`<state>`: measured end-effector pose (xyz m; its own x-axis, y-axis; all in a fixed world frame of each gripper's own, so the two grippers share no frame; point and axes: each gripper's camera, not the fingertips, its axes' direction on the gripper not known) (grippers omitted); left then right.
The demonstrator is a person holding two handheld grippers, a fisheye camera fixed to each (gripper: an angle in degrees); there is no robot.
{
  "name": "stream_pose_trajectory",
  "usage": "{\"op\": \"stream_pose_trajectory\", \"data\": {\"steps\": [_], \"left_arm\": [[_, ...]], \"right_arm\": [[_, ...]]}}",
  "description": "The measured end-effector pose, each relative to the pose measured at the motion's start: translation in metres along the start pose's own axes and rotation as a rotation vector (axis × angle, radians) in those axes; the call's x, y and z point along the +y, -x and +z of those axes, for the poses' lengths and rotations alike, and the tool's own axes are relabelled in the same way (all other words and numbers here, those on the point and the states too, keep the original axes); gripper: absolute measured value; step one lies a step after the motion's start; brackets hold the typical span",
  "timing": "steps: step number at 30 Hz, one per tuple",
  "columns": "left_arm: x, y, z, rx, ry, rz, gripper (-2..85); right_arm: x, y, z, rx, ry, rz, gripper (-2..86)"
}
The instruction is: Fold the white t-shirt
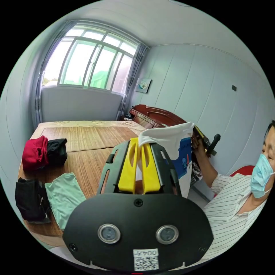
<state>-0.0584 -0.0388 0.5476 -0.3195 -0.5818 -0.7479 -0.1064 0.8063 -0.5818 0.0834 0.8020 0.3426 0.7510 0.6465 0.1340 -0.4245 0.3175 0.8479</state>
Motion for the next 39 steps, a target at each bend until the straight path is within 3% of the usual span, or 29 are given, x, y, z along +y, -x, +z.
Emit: {"op": "stream_pose_trajectory", "data": {"steps": [7,12,15,18,21,23,25,27,30,32,39], "left_arm": [[-0.002,0.161,0.197,-0.13,0.236,-0.124,0.4],[0.034,0.264,0.342,-0.236,0.465,-0.215,0.5],[0.059,0.312,0.411,-0.315,0.59,-0.209,0.7],[0.065,0.348,0.444,-0.346,0.631,-0.2,1.9],[0.063,0.396,0.457,-0.328,0.695,-0.3,5.1],[0.069,0.44,0.451,-0.146,0.657,-0.548,8.8],[0.08,0.489,0.429,0.054,0.502,-0.807,12.3],[0.079,0.507,0.406,0.003,0.411,-0.829,13.3],[0.085,0.534,0.359,-0.023,0.216,-0.915,13.6],[0.089,0.538,0.329,-0.063,0.129,-0.896,12.7],[0.138,0.468,0.246,0.112,0.277,-0.549,8.3]], "right_arm": [[0.07,0.037,0.258,-0.001,0.318,-0.064,-0.7],[0.181,0.067,0.471,-0.018,0.66,-0.133,-0.5],[0.24,0.079,0.56,-0.023,0.865,-0.139,0.3],[0.262,0.071,0.607,0.009,0.914,-0.091,2.4],[0.256,0.037,0.636,-0.035,0.913,0.027,5.2],[0.247,0.007,0.649,-0.115,0.923,0.132,7.1],[0.238,-0.026,0.657,-0.191,0.916,0.247,8.4],[0.226,-0.071,0.658,-0.253,0.875,0.398,8.1],[0.207,-0.112,0.643,-0.28,0.796,0.457,7.4],[0.199,-0.127,0.627,-0.316,0.785,0.441,6.9],[0.217,-0.167,0.488,-0.453,0.897,0.326,6.7]]}}
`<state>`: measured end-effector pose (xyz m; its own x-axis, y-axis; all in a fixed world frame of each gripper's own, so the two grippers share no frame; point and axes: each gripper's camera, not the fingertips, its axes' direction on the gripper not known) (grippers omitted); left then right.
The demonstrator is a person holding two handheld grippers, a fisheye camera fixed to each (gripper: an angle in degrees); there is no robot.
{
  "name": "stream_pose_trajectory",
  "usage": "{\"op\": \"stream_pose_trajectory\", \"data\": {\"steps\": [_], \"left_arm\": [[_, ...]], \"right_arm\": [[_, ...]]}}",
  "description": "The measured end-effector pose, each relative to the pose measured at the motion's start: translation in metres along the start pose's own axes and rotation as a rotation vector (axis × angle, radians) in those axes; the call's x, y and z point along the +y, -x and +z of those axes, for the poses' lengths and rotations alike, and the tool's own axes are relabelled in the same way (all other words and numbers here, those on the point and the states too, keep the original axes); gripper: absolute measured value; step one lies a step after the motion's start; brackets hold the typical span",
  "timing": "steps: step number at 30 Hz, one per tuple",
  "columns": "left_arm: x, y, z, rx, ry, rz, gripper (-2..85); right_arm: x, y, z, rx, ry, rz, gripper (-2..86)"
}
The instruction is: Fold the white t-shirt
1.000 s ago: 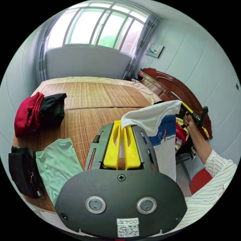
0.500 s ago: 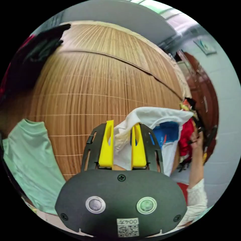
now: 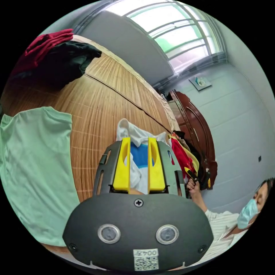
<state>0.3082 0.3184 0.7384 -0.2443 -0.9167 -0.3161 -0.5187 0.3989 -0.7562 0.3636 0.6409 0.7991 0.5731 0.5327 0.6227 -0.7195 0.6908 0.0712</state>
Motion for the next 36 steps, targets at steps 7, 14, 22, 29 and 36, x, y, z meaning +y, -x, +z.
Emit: {"op": "stream_pose_trajectory", "data": {"steps": [7,14,22,29,36], "left_arm": [[0.196,-0.005,-0.054,-0.066,0.214,0.102,8.3],[0.313,0.063,-0.079,0.08,0.239,-0.117,11.3],[0.349,0.132,-0.064,0.205,0.176,-0.274,13.4],[0.362,0.146,-0.056,0.195,0.174,-0.283,14.4],[0.366,0.126,-0.03,0.209,0.218,-0.222,8.2]], "right_arm": [[0.144,-0.065,-0.078,-0.087,0.179,0.21,8.5],[0.201,-0.141,-0.107,-0.341,0.214,0.492,12.0],[0.193,-0.206,-0.104,-0.557,0.161,0.711,13.6],[0.173,-0.219,-0.124,-0.485,0.167,0.677,13.6],[0.177,-0.239,-0.115,-0.607,0.153,0.713,9.3]]}}
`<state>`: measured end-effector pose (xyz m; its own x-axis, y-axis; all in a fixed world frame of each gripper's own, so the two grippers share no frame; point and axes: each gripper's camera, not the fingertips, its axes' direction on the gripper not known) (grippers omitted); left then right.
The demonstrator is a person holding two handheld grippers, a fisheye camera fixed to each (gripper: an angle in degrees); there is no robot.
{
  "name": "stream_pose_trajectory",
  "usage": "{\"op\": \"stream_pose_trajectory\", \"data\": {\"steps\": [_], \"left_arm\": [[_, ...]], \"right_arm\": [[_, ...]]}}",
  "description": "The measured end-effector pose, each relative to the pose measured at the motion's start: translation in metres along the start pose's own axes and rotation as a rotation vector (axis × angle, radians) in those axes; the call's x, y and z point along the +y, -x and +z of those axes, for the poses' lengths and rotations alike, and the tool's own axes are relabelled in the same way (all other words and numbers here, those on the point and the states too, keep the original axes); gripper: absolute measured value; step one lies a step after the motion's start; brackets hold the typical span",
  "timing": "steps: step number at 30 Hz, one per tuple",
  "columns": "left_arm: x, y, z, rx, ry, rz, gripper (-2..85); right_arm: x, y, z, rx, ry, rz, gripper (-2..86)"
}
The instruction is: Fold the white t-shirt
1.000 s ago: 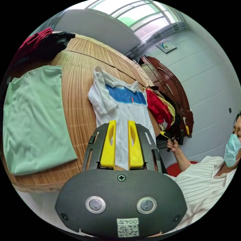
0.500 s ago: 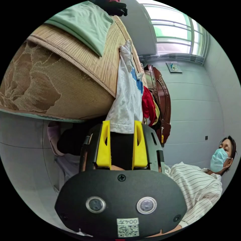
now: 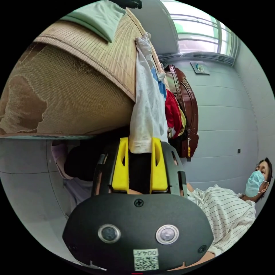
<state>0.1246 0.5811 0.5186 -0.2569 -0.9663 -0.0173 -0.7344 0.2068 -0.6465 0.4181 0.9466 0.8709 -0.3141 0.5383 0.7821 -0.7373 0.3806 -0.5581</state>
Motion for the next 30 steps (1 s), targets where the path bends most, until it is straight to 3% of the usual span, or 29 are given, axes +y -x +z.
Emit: {"op": "stream_pose_trajectory", "data": {"steps": [2,7,10,16,21,25,27,30], "left_arm": [[0.001,-0.007,-0.001,0.017,-0.011,0.015,5.4],[0.008,-0.059,-0.022,-0.061,-0.043,0.104,3.5],[0.018,-0.08,-0.03,-0.179,-0.01,0.148,3.1],[0.036,-0.072,-0.018,-0.181,0.026,0.07,2.4],[0.051,-0.061,-0.018,-0.356,-0.014,-0.01,2.4],[0.034,-0.12,0.013,-0.486,-0.084,0.203,3.6],[0.011,-0.155,0.047,-0.508,-0.098,0.338,4.7],[-0.033,-0.216,0.121,-0.747,-0.134,0.569,7.6]], "right_arm": [[-0.001,0.002,0.005,-0.104,0.042,-0.027,2.3],[0.005,0.04,-0.012,-0.168,-0.007,-0.074,0.4],[0.011,0.066,-0.035,-0.072,-0.016,-0.122,0.2],[0.027,0.065,-0.033,0.098,0.08,-0.143,1.3],[0.054,0.078,-0.011,0.505,-0.011,-0.236,5.9],[0.065,0.113,0.026,0.706,-0.073,-0.423,7.6],[0.056,0.142,0.089,0.803,-0.001,-0.585,6.9],[0.033,0.174,0.189,0.913,0.145,-0.764,3.0]]}}
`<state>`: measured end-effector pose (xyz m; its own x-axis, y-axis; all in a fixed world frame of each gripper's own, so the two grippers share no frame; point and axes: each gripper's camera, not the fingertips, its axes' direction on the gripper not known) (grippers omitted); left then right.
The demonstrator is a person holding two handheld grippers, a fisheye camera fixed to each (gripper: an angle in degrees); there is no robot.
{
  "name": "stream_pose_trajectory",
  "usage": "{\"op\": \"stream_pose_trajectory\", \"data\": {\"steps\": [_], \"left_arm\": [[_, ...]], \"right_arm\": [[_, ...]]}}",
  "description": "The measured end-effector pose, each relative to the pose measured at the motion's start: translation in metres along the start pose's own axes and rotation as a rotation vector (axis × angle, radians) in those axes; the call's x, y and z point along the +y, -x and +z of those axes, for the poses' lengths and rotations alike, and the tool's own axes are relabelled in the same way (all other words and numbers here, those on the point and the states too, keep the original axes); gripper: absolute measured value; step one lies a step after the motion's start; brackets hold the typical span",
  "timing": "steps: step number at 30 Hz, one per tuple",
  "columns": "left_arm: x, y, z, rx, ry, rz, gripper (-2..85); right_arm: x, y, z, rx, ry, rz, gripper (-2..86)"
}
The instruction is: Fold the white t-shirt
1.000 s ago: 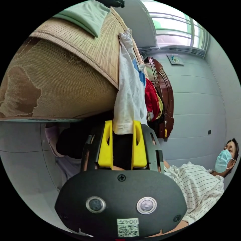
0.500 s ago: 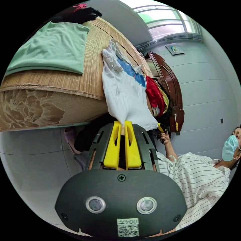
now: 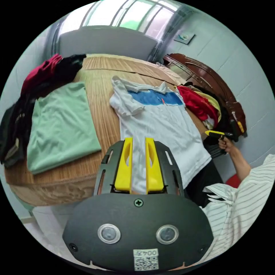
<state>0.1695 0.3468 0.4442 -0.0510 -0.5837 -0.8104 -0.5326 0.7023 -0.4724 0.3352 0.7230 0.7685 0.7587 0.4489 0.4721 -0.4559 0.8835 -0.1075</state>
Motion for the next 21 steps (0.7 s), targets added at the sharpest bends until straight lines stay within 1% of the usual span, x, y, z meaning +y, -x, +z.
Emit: {"op": "stream_pose_trajectory", "data": {"steps": [1,2,3,4,5,7,8,9,11,14,18,21], "left_arm": [[-0.028,-0.029,0.014,-0.116,-0.034,0.119,8.2],[-0.041,-0.044,0.022,-0.169,-0.048,0.179,8.4],[-0.067,-0.069,0.041,-0.247,-0.053,0.289,8.6],[-0.092,-0.088,0.065,-0.287,-0.023,0.383,8.7],[-0.103,-0.095,0.077,-0.298,-0.001,0.422,8.7],[-0.144,-0.116,0.128,-0.36,0.097,0.545,8.3],[-0.153,-0.119,0.14,-0.386,0.118,0.569,8.1],[-0.169,-0.124,0.162,-0.423,0.139,0.612,7.9],[-0.19,-0.128,0.188,-0.42,0.158,0.658,7.9],[-0.225,-0.13,0.225,-0.364,0.197,0.685,9.3],[-0.259,-0.135,0.269,-0.372,0.274,0.768,12.6],[-0.275,-0.14,0.29,-0.375,0.303,0.831,13.1]], "right_arm": [[-0.015,0.012,0.011,0.03,0.029,-0.041,2.3],[-0.043,0.032,0.035,0.11,0.098,-0.116,1.8],[-0.066,0.046,0.06,0.198,0.149,-0.176,1.6],[-0.075,0.052,0.071,0.237,0.165,-0.201,1.7],[-0.09,0.057,0.092,0.287,0.193,-0.231,2.4],[-0.103,0.058,0.117,0.279,0.229,-0.235,4.0],[-0.106,0.057,0.133,0.244,0.26,-0.23,4.6],[-0.107,0.058,0.138,0.225,0.243,-0.226,4.7],[-0.104,0.062,0.145,0.22,0.25,-0.236,4.7],[-0.095,0.074,0.159,0.241,0.244,-0.274,4.7],[-0.086,0.091,0.177,0.286,0.252,-0.333,4.1],[-0.083,0.099,0.188,0.307,0.268,-0.364,3.8]]}}
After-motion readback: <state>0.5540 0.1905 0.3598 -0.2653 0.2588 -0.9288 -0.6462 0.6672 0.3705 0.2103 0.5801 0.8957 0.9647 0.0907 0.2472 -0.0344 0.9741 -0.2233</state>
